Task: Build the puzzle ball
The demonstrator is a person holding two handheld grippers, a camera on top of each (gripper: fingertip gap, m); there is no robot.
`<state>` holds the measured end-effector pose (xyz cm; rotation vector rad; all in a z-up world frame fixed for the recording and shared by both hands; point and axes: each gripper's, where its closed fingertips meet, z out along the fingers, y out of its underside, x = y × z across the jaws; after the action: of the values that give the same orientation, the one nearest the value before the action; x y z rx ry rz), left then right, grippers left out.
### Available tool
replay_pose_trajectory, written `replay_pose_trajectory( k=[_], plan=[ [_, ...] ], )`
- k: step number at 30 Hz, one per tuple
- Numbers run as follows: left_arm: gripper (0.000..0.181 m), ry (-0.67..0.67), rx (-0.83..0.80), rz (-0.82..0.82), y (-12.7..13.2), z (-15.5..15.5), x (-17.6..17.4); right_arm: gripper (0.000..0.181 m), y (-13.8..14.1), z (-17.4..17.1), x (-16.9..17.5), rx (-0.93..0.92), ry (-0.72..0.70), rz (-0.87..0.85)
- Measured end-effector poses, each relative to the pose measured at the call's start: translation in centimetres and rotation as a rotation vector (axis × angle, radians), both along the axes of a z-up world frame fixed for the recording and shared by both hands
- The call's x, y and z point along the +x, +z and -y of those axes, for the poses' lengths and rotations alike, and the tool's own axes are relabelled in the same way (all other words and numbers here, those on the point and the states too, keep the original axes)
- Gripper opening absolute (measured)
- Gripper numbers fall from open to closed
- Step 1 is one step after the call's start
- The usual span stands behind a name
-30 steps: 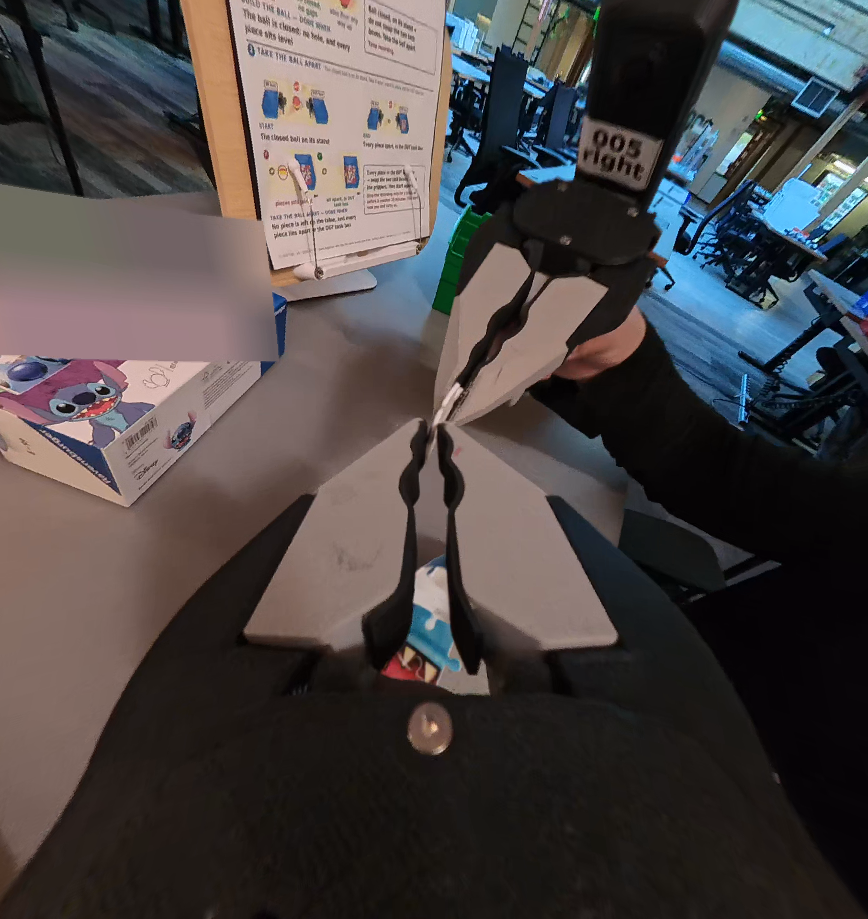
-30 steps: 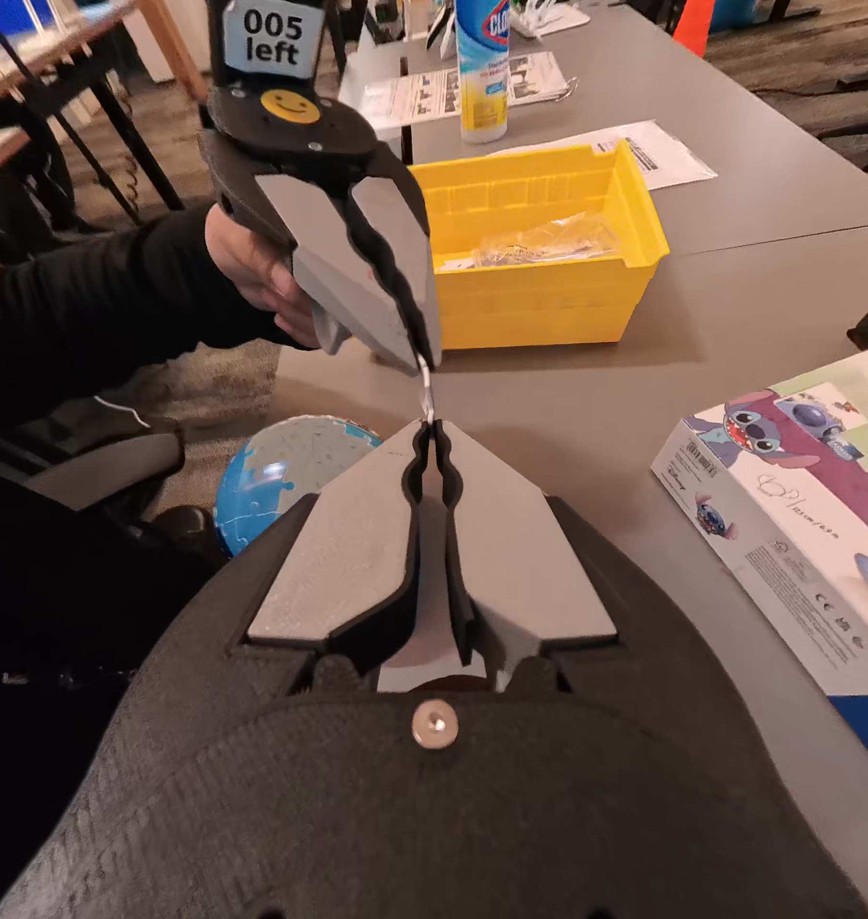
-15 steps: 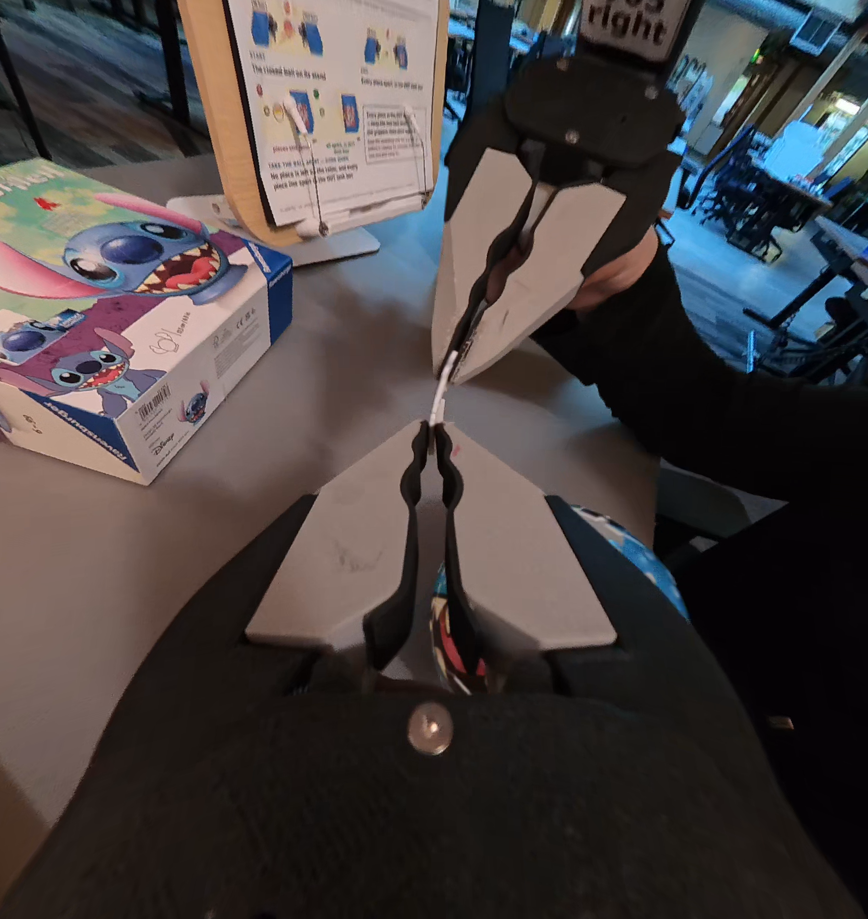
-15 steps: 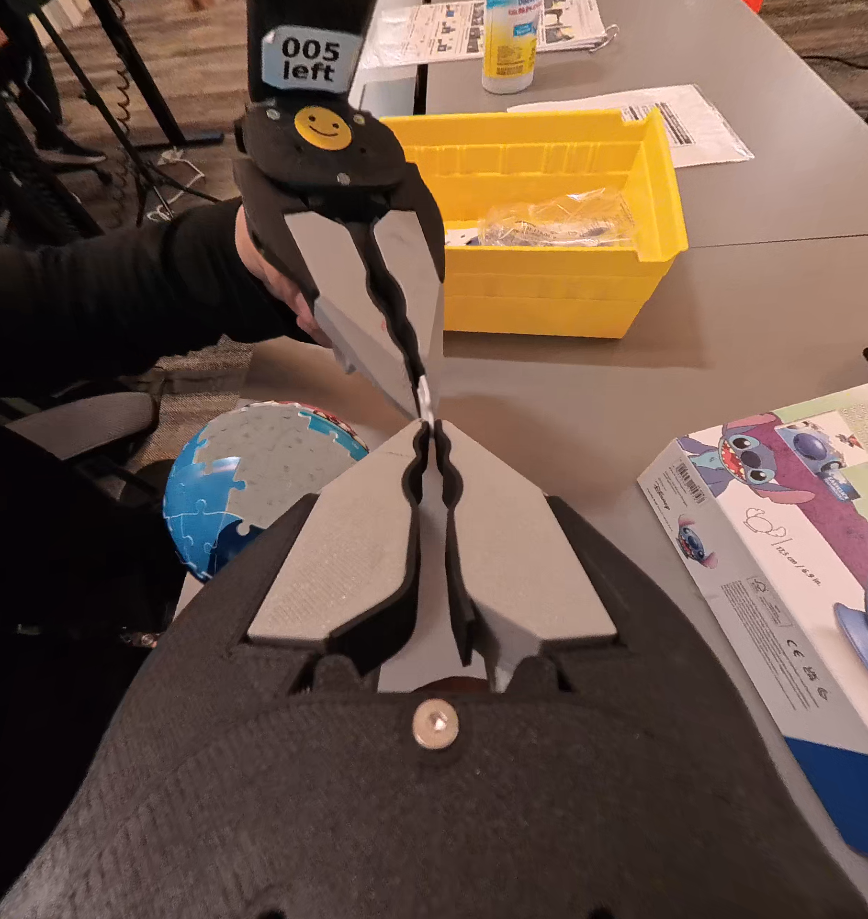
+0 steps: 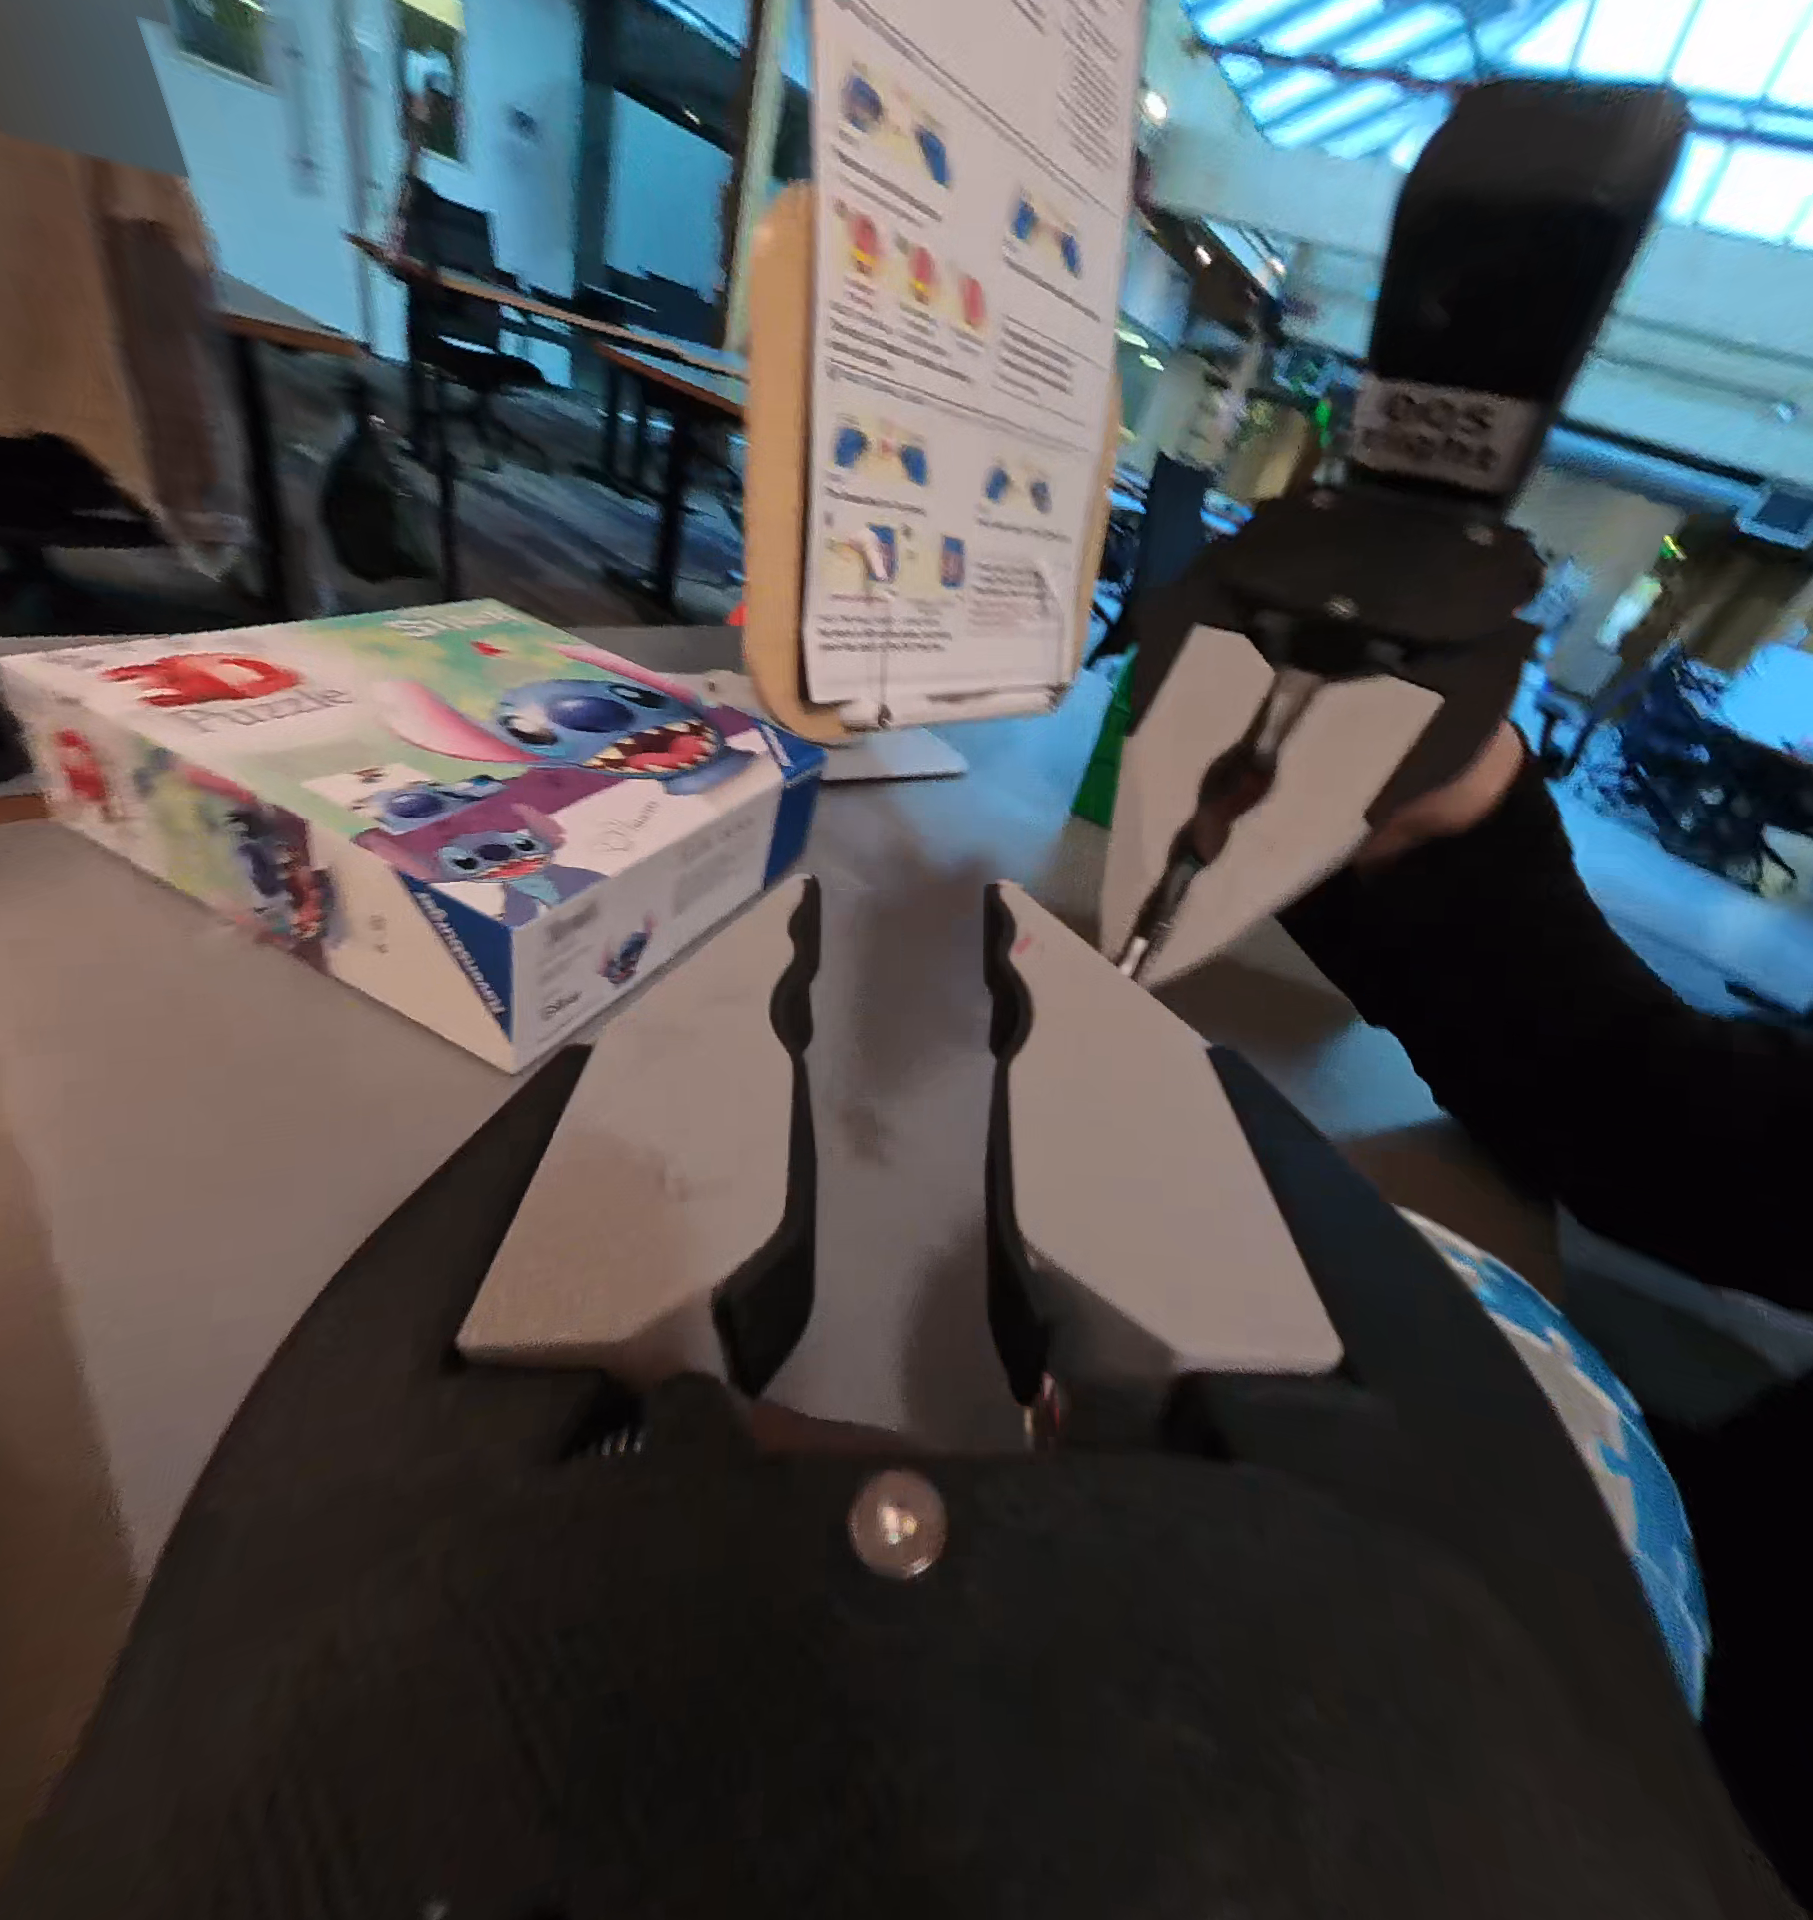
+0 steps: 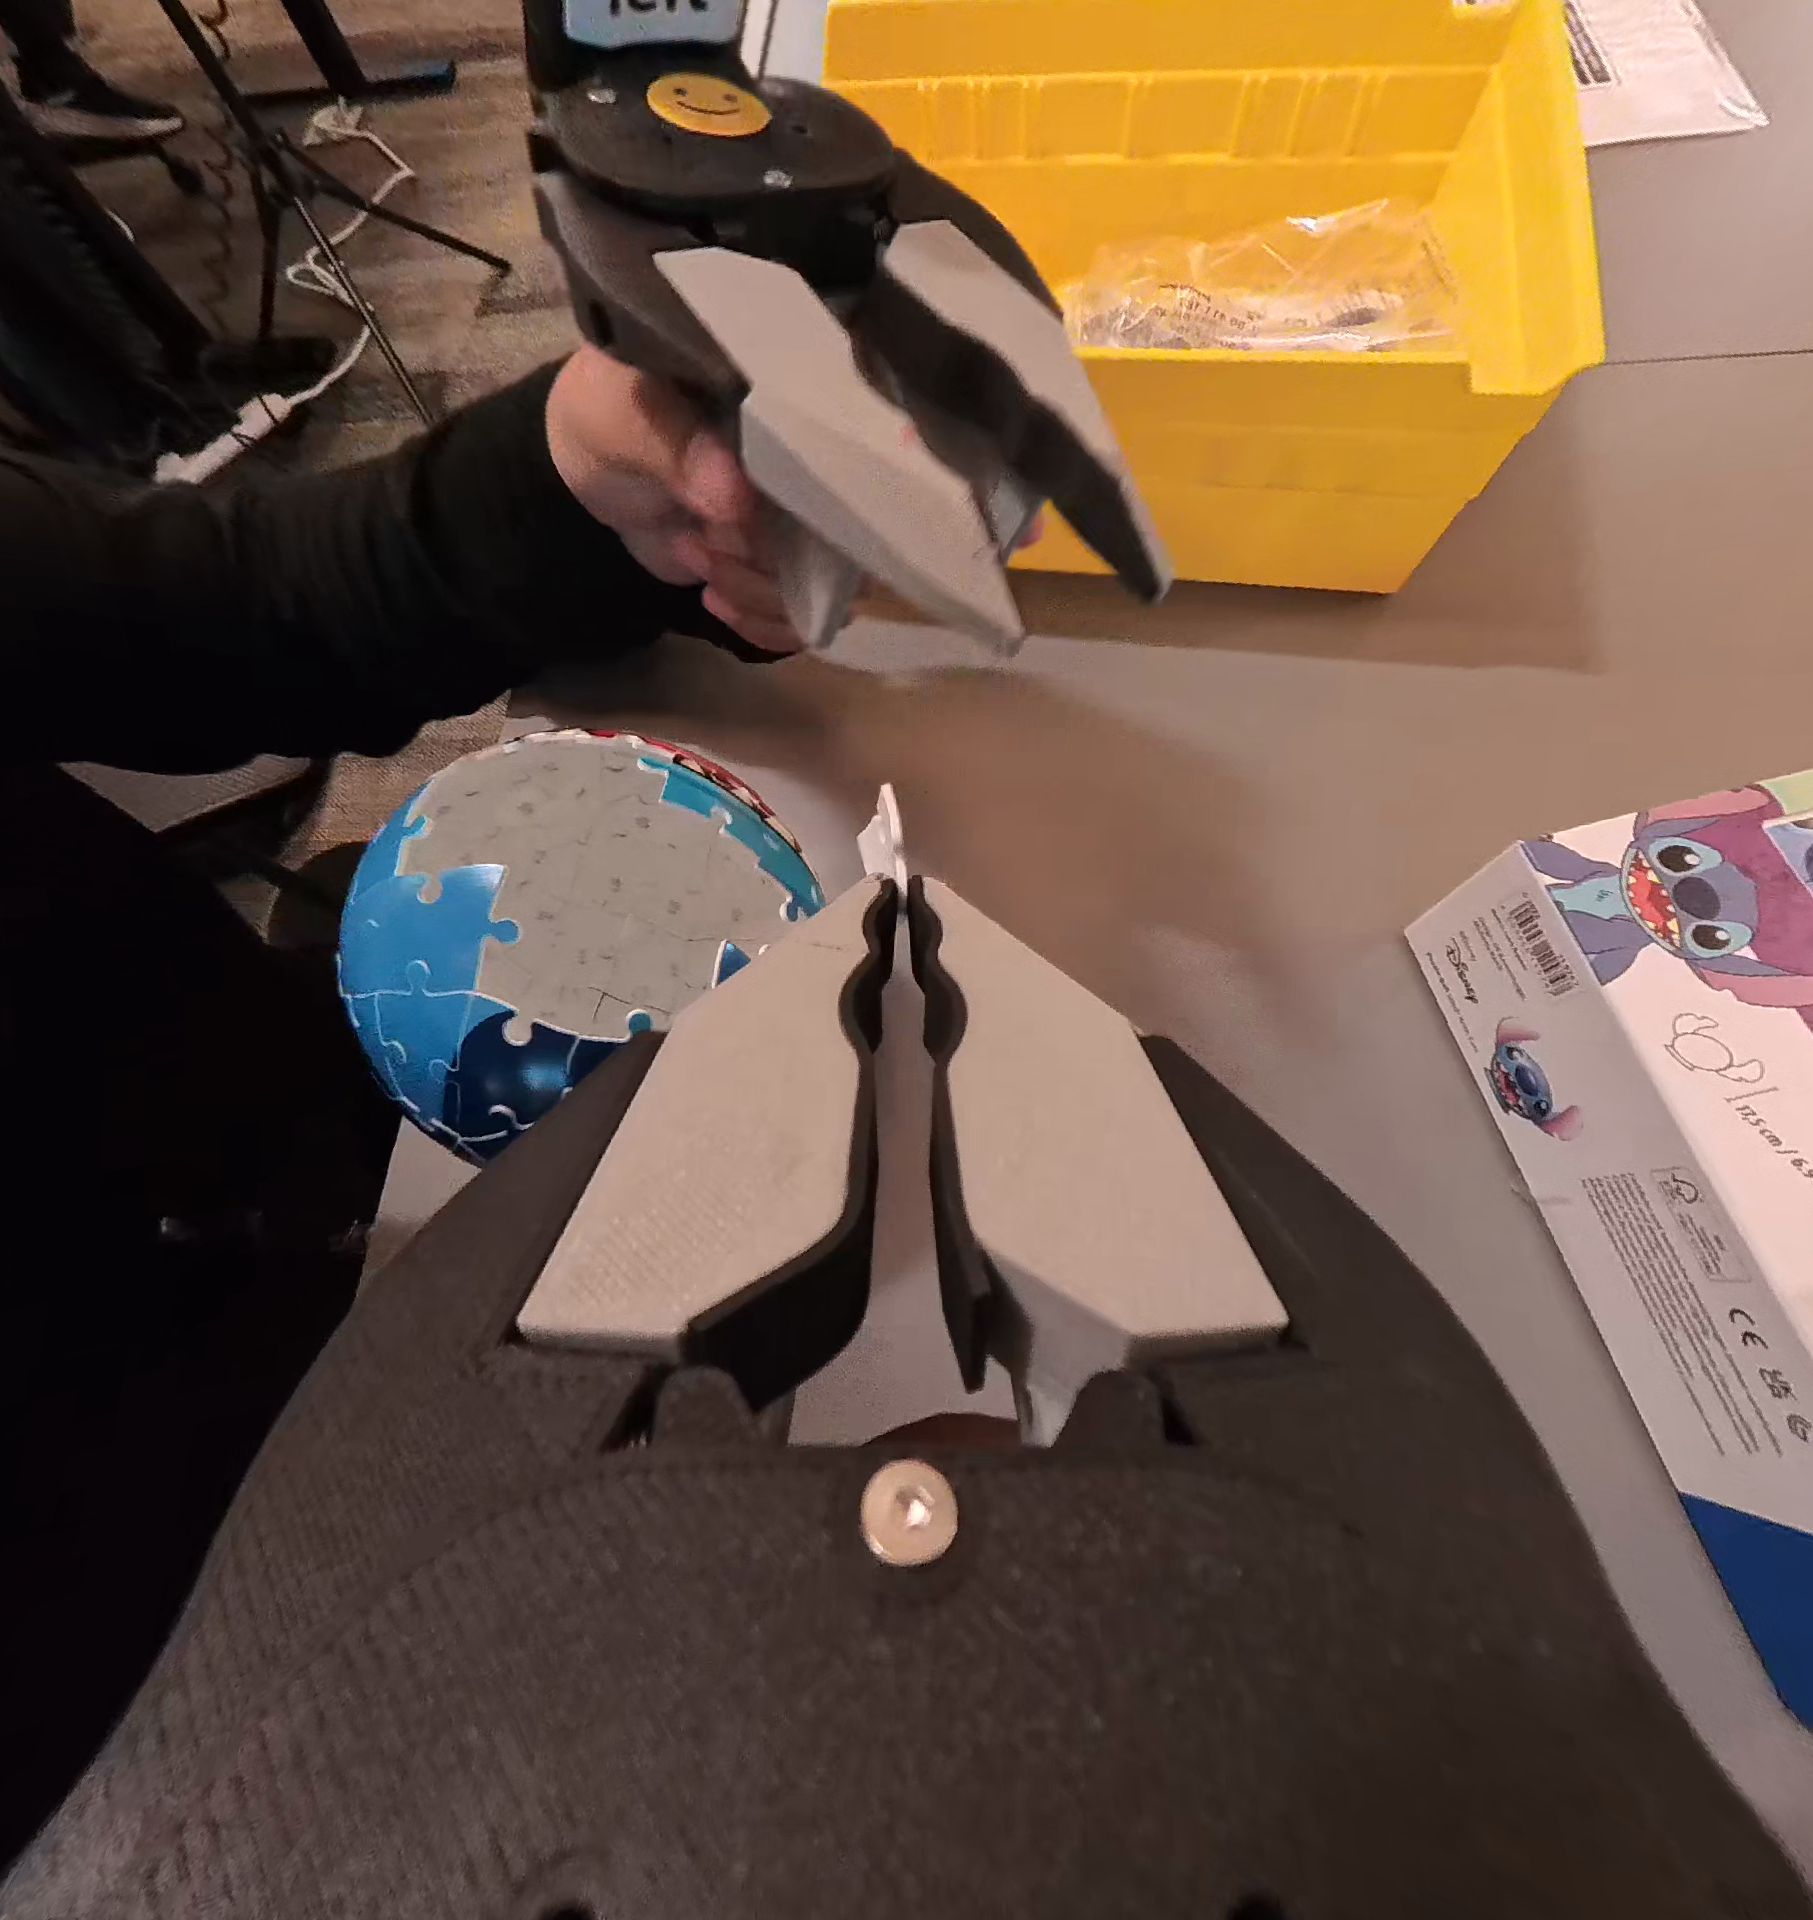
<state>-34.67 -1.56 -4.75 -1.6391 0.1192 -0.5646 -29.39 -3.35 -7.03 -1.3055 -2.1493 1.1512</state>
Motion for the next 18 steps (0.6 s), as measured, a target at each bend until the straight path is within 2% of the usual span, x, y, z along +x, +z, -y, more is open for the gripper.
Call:
replay_pose_trajectory(
  k=[2,5,9,14,18],
  plan=[
    [0.028,0.032,0.044,0.014,0.4,0.0,-0.7,0.0,0.1,0.2,0.1,0.02,-0.003,0.005],
    [0.028,0.115,0.012,-0.076,-1.1,-0.8,-1.6,0.0,0.7,1.2,0.4,0.039,0.005,-0.001],
    [0.027,0.137,-0.024,-0.199,-2.7,-1.4,-1.5,0.0,1.5,2.3,0.5,0.131,-0.005,-0.029],
    [0.025,0.171,-0.043,-0.233,-3.4,-1.8,-2.5,0.0,1.2,3.1,0.6,0.222,-0.006,-0.035],
    [0.025,0.193,-0.045,-0.232,-3.5,-1.8,-3.2,0.0,1.1,3.1,0.7,0.217,-0.011,-0.03]
  ],
)
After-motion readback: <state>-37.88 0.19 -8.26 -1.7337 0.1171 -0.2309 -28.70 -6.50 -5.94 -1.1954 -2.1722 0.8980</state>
